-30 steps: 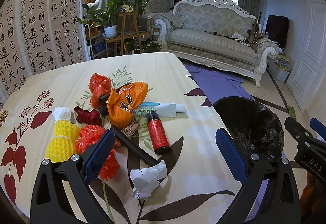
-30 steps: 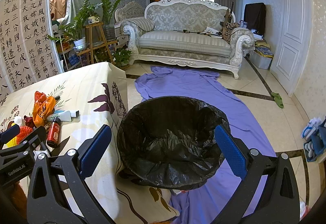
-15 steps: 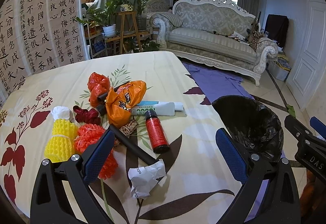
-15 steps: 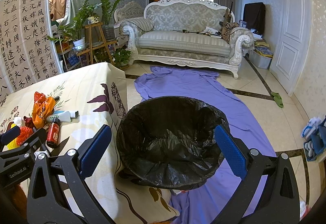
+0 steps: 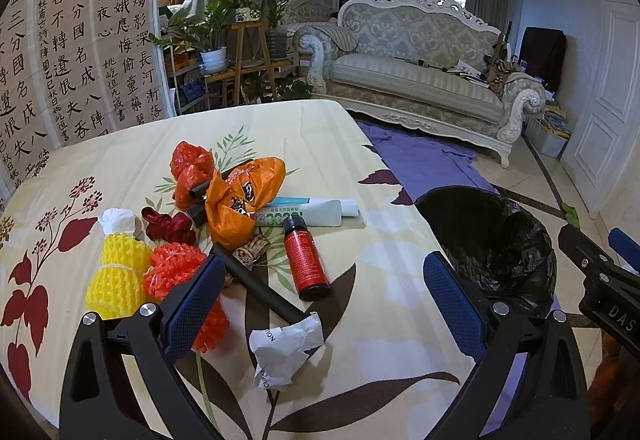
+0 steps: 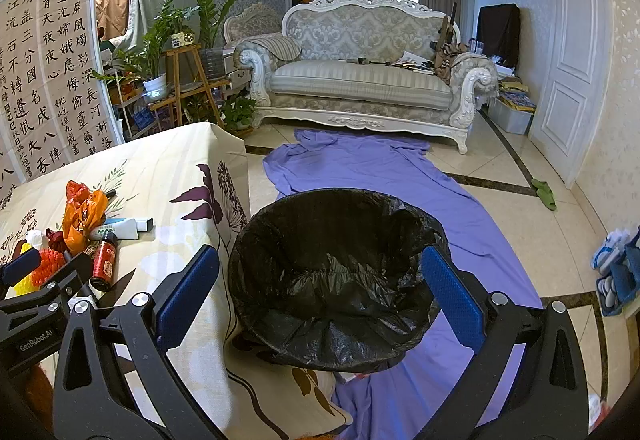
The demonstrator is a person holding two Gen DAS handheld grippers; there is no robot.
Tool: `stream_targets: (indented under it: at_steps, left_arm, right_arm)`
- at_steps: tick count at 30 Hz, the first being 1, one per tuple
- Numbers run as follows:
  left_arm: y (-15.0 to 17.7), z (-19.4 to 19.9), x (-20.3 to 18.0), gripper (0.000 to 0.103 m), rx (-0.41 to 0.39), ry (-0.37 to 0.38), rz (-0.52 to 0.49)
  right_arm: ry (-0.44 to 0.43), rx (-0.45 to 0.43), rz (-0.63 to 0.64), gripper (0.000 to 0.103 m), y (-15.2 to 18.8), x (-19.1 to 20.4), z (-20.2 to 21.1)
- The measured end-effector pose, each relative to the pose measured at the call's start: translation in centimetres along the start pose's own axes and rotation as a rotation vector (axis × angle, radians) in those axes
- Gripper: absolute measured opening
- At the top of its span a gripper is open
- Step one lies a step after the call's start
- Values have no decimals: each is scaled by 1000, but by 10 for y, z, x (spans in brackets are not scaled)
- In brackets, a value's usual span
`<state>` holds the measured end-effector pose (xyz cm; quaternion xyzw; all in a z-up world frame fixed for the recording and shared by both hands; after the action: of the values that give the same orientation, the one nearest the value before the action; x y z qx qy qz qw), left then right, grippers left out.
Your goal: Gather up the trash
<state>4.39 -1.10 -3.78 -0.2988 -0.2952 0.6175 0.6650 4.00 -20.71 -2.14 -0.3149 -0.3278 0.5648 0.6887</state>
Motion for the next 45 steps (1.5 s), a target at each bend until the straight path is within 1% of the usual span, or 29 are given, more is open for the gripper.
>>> stream_targets:
  at_steps: [12,18,19,21,22,25,28,34,35,36,38,45]
  left_arm:
    - [1,-2,-5,97,10,2,-20]
    - [1,4,0,96,7,-3,-33]
    - [1,6,2,96,8,0,-31]
    - [2,9,8,96,10,-3,-27]
    - [3,12,13,96,9,-7,-24]
    - [5,19,26,94,3,-24,-14]
    - [8,28,42,93,1,-39,2]
    - [19,46,80,92,-18,-120,25]
    - [21,47,87,88,-14,-132,33]
    - [23,47,93,80,-9,-140,39]
    - [28,44,106,75,16,-154,62]
    - [40,31,135,74,53,-177,110]
  right_arm:
    - [-3,6,-1,99,0,-3,0]
    - [-8,5,3,98,1,-4,0]
    - [-12,6,7,98,1,-3,0]
    - [-21,6,16,92,2,1,2]
    - [-26,8,21,88,2,4,3]
    - [-54,22,36,86,2,25,4]
    - [-87,32,64,78,6,42,4]
    - [-168,49,117,78,10,79,10]
    - [-183,49,128,78,11,87,12]
    - [-198,48,142,78,11,96,13]
    - [-221,47,164,78,11,109,16]
    - [-284,61,231,78,14,149,18]
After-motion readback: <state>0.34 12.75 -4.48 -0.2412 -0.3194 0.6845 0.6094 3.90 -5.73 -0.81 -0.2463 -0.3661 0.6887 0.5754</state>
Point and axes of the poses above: each gripper's, at about its wrist camera, not at the fingertips, and z roughly against the way its jaws point, x to its left, y to its underside, the point moved 5 cm from there along -z, roughly the way its jaws point, and after that the axes turned 5 degrees about -z, right-handed, at the moved point
